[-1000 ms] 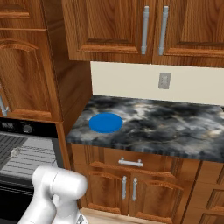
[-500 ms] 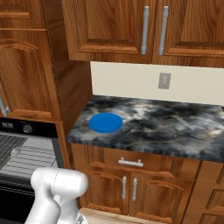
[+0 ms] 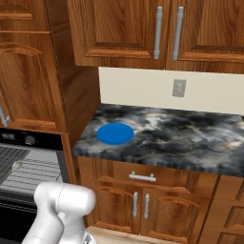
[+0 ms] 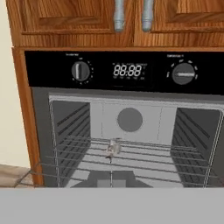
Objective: Take the fish from the oven and place it on the plate on the counter.
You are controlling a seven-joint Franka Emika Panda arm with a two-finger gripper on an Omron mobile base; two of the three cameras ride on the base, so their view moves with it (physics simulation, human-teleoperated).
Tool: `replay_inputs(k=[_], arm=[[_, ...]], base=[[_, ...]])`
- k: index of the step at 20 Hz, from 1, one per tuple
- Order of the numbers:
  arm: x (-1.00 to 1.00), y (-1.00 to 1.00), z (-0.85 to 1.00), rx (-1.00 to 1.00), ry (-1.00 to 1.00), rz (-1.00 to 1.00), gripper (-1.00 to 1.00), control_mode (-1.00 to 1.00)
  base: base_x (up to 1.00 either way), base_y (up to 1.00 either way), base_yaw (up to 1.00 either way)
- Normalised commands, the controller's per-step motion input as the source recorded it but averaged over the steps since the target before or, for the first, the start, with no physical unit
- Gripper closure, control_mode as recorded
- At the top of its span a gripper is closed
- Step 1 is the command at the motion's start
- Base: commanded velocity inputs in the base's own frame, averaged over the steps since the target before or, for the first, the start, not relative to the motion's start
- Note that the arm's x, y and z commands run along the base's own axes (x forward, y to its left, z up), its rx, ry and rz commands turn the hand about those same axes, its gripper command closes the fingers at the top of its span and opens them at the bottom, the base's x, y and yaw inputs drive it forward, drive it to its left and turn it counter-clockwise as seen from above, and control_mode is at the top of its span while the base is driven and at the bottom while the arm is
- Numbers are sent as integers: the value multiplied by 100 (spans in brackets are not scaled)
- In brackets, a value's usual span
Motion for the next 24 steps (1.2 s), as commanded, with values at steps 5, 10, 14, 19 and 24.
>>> replay_inputs(k=[5,10,14,19,24], arm=[[72,-1,45,14,38,-5,100,-100],[65,-5,18,13,51,-8,100,-100],[48,0,-1,6,65,-11,100,-100],[50,4,-32,1,48,-10,-100,-100],[30,19,-42,0,29,-4,-100,-100]], base=[[0,0,0],[0,0,0],[0,0,0],[0,0,0],[0,0,0]])
